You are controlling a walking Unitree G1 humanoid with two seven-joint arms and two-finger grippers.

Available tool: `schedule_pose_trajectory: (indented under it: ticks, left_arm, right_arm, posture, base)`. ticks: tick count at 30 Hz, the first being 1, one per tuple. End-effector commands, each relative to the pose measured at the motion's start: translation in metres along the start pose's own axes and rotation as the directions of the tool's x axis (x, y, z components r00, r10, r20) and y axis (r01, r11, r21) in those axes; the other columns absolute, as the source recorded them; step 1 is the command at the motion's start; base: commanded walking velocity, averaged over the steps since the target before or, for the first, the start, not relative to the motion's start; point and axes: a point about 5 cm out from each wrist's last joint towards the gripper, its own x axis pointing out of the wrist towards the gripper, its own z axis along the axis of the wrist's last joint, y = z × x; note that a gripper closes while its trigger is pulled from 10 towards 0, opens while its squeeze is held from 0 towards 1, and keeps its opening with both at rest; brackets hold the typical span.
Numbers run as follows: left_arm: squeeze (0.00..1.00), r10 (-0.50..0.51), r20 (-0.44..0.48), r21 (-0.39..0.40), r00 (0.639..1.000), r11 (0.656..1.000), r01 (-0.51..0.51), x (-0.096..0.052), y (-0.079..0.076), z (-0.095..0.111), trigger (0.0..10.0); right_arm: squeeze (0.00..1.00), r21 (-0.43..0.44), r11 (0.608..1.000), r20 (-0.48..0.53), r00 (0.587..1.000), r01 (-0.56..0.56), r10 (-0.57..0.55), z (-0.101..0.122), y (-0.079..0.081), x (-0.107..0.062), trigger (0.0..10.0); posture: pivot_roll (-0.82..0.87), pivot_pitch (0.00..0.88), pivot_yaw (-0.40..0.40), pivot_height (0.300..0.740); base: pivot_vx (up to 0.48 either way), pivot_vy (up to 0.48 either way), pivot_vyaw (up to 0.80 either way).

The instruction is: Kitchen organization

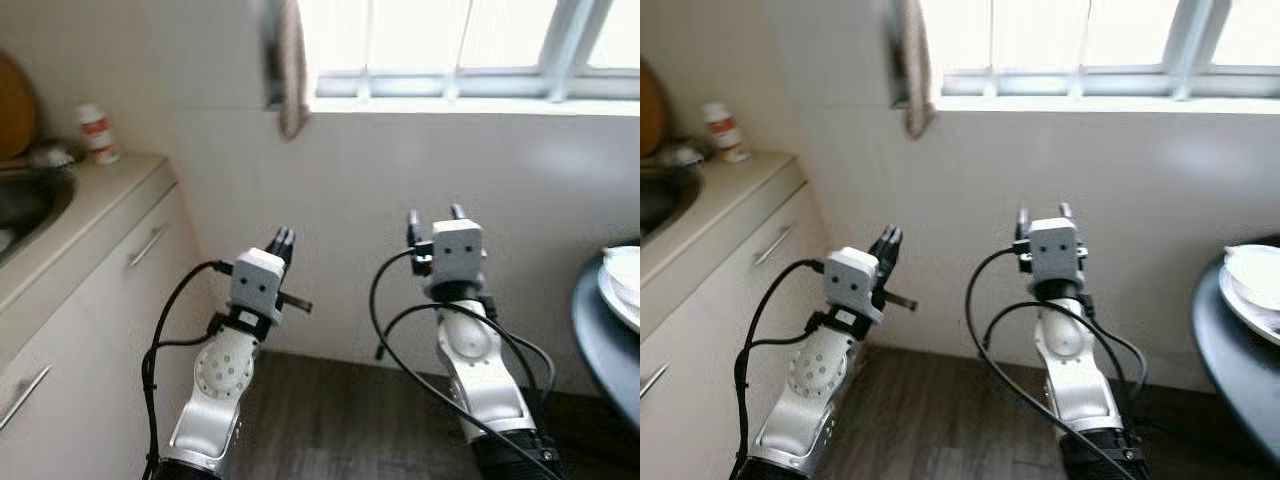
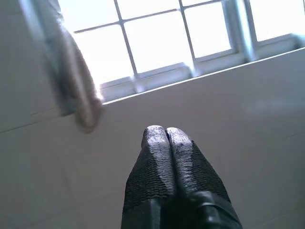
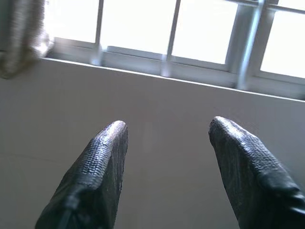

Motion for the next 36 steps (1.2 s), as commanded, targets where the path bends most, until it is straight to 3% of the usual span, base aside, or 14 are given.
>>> schedule_pose_trajectory:
  ticks: [1, 10, 16, 25, 36]
  left_arm:
    - [0.00, 0.003, -0.010, 0.018, 1.000, 1.000, -0.002, 0.000, 0.003, -0.001, 10.0]
    - [0.00, 0.009, -0.010, 0.012, 1.000, 1.000, -0.009, 0.001, 0.003, -0.002, 10.0]
    - [0.00, 0.012, -0.014, 0.010, 1.000, 1.000, -0.012, 0.001, 0.005, -0.002, 10.0]
    - [0.00, 0.029, -0.012, -0.013, 1.000, 0.999, -0.029, 0.001, 0.006, -0.003, 10.0]
    - [0.00, 0.058, -0.077, -0.079, 0.995, 0.995, -0.064, -0.002, 0.010, -0.012, 10.0]
  right_arm:
    - [0.00, -0.006, 1.000, 0.006, 1.000, -0.018, 0.018, 0.002, 0.007, 0.001, 10.0]
    - [0.00, -0.030, 0.999, -0.008, 1.000, -0.017, 0.017, -0.001, 0.007, 0.001, 10.0]
    - [0.00, -0.039, 0.999, -0.019, 1.000, -0.011, 0.010, -0.003, 0.007, 0.001, 10.0]
    - [0.00, 0.002, 1.000, -0.078, 0.997, 0.022, -0.021, -0.011, 0.003, 0.002, 10.0]
    - [0.00, 0.028, 0.996, -0.172, 0.982, 0.081, -0.075, -0.024, -0.005, 0.003, 10.0]
  posture:
    - [-0.10, 0.000, 0.050, 0.740]
    - [-0.10, 0.000, 0.048, 0.740]
    - [-0.10, 0.000, 0.049, 0.740]
    - [-0.10, 0.000, 0.049, 0.740]
    - [-0.10, 0.000, 0.049, 0.740]
  base:
    - [0.000, -0.480, -0.80]
    - [0.000, -0.160, 0.00]
    - [0.000, -0.450, 0.00]
    - [0.000, 0.000, 0.00]
    - [0.000, 0.044, -0.76]
